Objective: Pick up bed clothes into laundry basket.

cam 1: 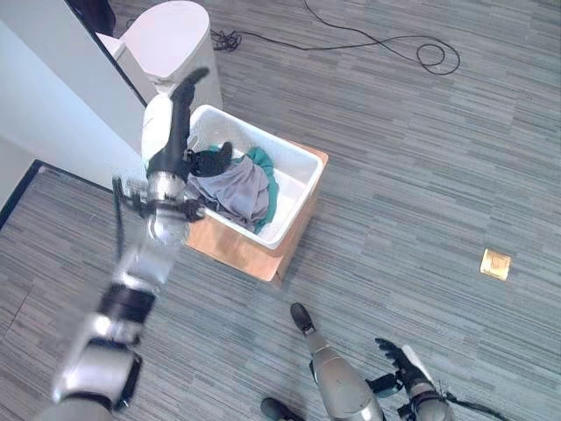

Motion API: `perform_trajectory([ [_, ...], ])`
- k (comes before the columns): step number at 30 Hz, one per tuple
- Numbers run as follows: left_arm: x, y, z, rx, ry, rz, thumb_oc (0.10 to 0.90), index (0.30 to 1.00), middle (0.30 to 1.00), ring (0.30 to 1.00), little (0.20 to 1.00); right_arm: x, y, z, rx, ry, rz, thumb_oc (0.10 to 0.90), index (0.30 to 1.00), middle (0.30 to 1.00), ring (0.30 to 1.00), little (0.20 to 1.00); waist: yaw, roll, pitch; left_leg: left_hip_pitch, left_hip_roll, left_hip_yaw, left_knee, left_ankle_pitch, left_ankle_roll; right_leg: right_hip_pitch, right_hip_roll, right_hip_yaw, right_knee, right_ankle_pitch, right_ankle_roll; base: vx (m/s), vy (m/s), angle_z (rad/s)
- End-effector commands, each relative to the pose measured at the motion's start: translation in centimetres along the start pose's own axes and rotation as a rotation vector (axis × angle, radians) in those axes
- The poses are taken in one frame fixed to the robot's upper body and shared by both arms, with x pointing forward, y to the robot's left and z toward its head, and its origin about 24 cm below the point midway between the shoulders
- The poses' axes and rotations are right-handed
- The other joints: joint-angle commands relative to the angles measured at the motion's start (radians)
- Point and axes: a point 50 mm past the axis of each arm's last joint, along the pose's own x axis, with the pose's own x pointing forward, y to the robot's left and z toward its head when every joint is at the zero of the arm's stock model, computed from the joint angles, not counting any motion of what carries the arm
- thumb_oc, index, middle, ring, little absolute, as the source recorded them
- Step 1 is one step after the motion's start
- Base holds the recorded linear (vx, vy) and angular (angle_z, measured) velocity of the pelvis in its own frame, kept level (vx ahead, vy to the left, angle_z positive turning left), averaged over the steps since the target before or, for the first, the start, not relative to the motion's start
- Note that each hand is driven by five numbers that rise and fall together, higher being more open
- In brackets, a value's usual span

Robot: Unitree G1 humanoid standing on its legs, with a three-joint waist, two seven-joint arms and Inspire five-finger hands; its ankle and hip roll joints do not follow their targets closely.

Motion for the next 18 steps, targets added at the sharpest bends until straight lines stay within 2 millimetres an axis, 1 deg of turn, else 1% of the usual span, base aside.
perform_trajectory([
  [1, -3.1, 4.3, -1.8, -0.092, 0.029, 0.133, 0.800, 0.900, 0.900, 0.900, 0.900, -1.1, -2.6, 0.8, -0.075, -0.126, -0.117, 0.800, 0.900, 0.900, 0.900, 0.900, 0.038, -0.049, -0.149, 0.011, 0.109, -0.077, 0.069, -0.004, -0.049, 0.118, -0.091, -0.024, 0.003, -0.144, 0.140, -0.02, -0.020, 0.11],
  [2, -3.2, 4.3, -1.9, -0.094, 0.032, 0.133, 0.800, 0.900, 0.900, 0.900, 0.900, -1.2, -2.6, 0.7, -0.077, -0.124, -0.115, 0.800, 0.900, 0.900, 0.900, 0.900, 0.035, -0.048, -0.150, 0.010, 0.110, -0.079, 0.074, -0.008, -0.049, 0.119, -0.092, -0.025, 0.003, -0.144, 0.140, -0.03, -0.031, 0.05],
  [3, -4.7, 4.1, -2.9, -0.149, 0.098, 0.134, 0.800, 0.900, 0.900, 0.900, 0.900, -0.9, -3.5, 2.2, -0.083, -0.191, -0.139, 0.800, 0.900, 0.900, 0.900, 0.900, 0.059, -0.057, -0.151, 0.001, 0.112, -0.093, 0.112, -0.019, -0.046, 0.129, -0.093, -0.031, 0.003, -0.145, 0.134, -0.06, -0.041, 0.33],
  [4, -6.3, 3.6, -4.1, -0.238, 0.180, 0.134, 0.800, 0.900, 0.900, 0.900, 0.900, -0.8, -4.5, 3.1, -0.105, -0.230, -0.158, 0.800, 0.900, 0.900, 0.900, 0.900, 0.077, -0.066, -0.151, -0.018, 0.120, -0.112, 0.181, -0.040, -0.047, 0.147, -0.097, -0.045, 0.003, -0.149, 0.125, -0.08, -0.068, 0.44],
  [5, -7.5, 3.3, -4.6, -0.266, 0.223, 0.107, 0.800, 0.900, 0.900, 0.900, 0.900, -1.0, -5.6, 4.0, -0.138, -0.268, -0.184, 0.800, 0.900, 0.900, 0.900, 0.900, 0.095, -0.074, -0.149, -0.032, 0.128, -0.131, 0.234, -0.056, -0.043, 0.160, -0.100, -0.058, 0.003, -0.156, 0.118, -0.22, -0.108, 0.68],
  [6, -9.9, 3.1, -6.0, -0.226, 0.314, 0.054, 0.800, 0.900, 0.900, 0.900, 0.900, -1.2, -7.7, 6.2, -0.164, -0.363, -0.250, 0.800, 0.900, 0.900, 0.900, 0.900, 0.125, -0.105, -0.146, -0.065, 0.128, -0.161, 0.336, -0.048, -0.034, 0.176, -0.113, -0.087, 0.003, -0.143, 0.090, -0.18, -0.088, 0.57],
  [7, -10.0, 3.1, -6.0, -0.226, 0.314, 0.054, 0.800, 0.900, 0.900, 0.900, 0.900, -1.2, -7.7, 6.2, -0.164, -0.363, -0.249, 0.800, 0.900, 0.900, 0.900, 0.900, 0.125, -0.104, -0.147, -0.067, 0.129, -0.162, 0.337, -0.048, -0.034, 0.175, -0.113, -0.088, 0.003, -0.143, 0.090, -0.25, -0.023, 0.77],
  [8, -12.4, 3.0, -7.4, -0.221, 0.424, 0.011, 0.800, 0.900, 0.900, 0.900, 0.900, -1.7, -9.2, 7.6, -0.185, -0.419, -0.310, 0.800, 0.900, 0.900, 0.900, 0.900, 0.135, -0.115, -0.143, -0.065, 0.130, -0.181, 0.347, -0.055, -0.029, 0.194, -0.123, -0.135, 0.003, -0.147, 0.083, -0.14, 0.084, 0.75],
  [9, -13.5, 3.2, -7.9, -0.216, 0.471, 0.002, 0.800, 0.900, 0.900, 0.900, 0.900, -1.9, -9.8, 8.3, -0.193, -0.447, -0.330, 0.800, 0.900, 0.900, 0.900, 0.900, 0.139, -0.115, -0.145, -0.051, 0.121, -0.172, 0.304, -0.082, -0.020, 0.195, -0.123, -0.151, 0.003, -0.145, 0.085, -0.11, 0.183, 1.02],
  [10, -14.4, 3.5, -8.4, -0.202, 0.512, -0.001, 0.800, 0.900, 0.900, 0.900, 0.900, -2.1, -10.2, 8.9, -0.185, -0.470, -0.351, 0.800, 0.900, 0.900, 0.900, 0.900, 0.142, -0.105, -0.152, -0.013, 0.112, -0.176, 0.254, -0.123, -0.014, 0.202, -0.122, -0.165, 0.003, -0.151, 0.100, -0.09, 0.102, 0.94],
  [11, -14.5, 3.5, -8.4, -0.202, 0.513, 0.000, 0.800, 0.900, 0.900, 0.900, 0.900, -2.1, -10.2, 8.9, -0.186, -0.471, -0.350, 0.800, 0.900, 0.900, 0.900, 0.900, 0.139, -0.116, -0.150, -0.017, 0.106, -0.164, 0.249, -0.100, -0.008, 0.196, -0.129, -0.169, 0.003, -0.134, 0.092, -0.13, 0.125, 0.85],
  [12, -15.8, 4.0, -9.0, -0.206, 0.567, 0.016, 0.800, 0.900, 0.900, 0.900, 0.900, -2.6, -10.7, 9.5, -0.183, -0.503, -0.369, 0.800, 0.900, 0.900, 0.900, 0.900, 0.147, -0.116, -0.155, 0.004, 0.091, -0.163, 0.195, -0.103, -0.002, 0.190, -0.134, -0.184, 0.003, -0.122, 0.100, -0.26, 0.125, 0.74],
  [13, -16.6, 5.1, -9.2, -0.175, 0.595, 0.023, 0.800, 0.900, 0.900, 0.900, 0.900, -3.1, -11.0, 10.2, -0.172, -0.540, -0.380, 0.800, 0.900, 0.900, 0.900, 0.900, 0.153, -0.122, -0.161, 0.025, 0.068, -0.175, 0.121, -0.090, 0.011, 0.181, -0.138, -0.196, 0.003, -0.103, 0.115, -0.26, 0.214, 0.51],
  [14, -16.8, 5.6, -9.3, -0.152, 0.602, 0.025, 0.800, 0.900, 0.900, 0.900, 0.900, -3.3, -11.0, 10.5, -0.156, -0.556, -0.384, 0.800, 0.900, 0.900, 0.900, 0.900, 0.161, -0.127, -0.162, 0.034, 0.059, -0.186, 0.082, -0.078, 0.017, 0.171, -0.142, -0.204, 0.003, -0.090, 0.124, -0.26, 0.205, 0.44],
  [15, -16.6, 6.0, -9.3, -0.136, 0.592, 0.027, 0.800, 0.900, 0.900, 0.900, 0.900, -3.4, -11.1, 10.9, -0.147, -0.574, -0.392, 0.800, 0.900, 0.900, 0.900, 0.900, 0.166, -0.133, -0.162, 0.039, 0.050, -0.196, 0.048, -0.065, 0.021, 0.160, -0.146, -0.212, 0.003, -0.079, 0.133, -0.15, 0.108, 0.19],
  [16, -16.6, 6.0, -9.3, -0.135, 0.592, 0.027, 0.800, 0.900, 0.900, 0.900, 0.900, -3.4, -11.1, 10.9, -0.146, -0.575, -0.392, 0.800, 0.900, 0.900, 0.900, 0.900, 0.165, -0.134, -0.162, 0.040, 0.048, -0.197, 0.044, -0.062, 0.022, 0.160, -0.147, -0.213, 0.003, -0.078, 0.133, -0.18, 0.103, 0.22],
  [17, -15.8, 6.4, -9.1, -0.110, 0.565, 0.029, 0.800, 0.900, 0.900, 0.900, 0.900, -3.5, -11.4, 11.7, -0.137, -0.609, -0.410, 0.800, 0.900, 0.900, 0.900, 0.900, 0.173, -0.145, -0.157, 0.037, 0.043, -0.206, 0.016, -0.046, 0.026, 0.144, -0.151, -0.223, 0.003, -0.067, 0.144, -0.19, 0.073, 0.30],
  [18, -15.5, 6.8, -8.9, -0.100, 0.550, 0.034, 0.800, 0.900, 0.900, 0.900, 0.900, -3.9, -11.7, 12.3, -0.128, -0.641, -0.430, 0.800, 0.900, 0.900, 0.900, 0.900, 0.177, -0.158, -0.150, 0.027, 0.038, -0.219, 0.003, -0.046, 0.031, 0.133, -0.158, -0.228, 0.003, -0.053, 0.157, -0.27, 0.084, 0.31],
])
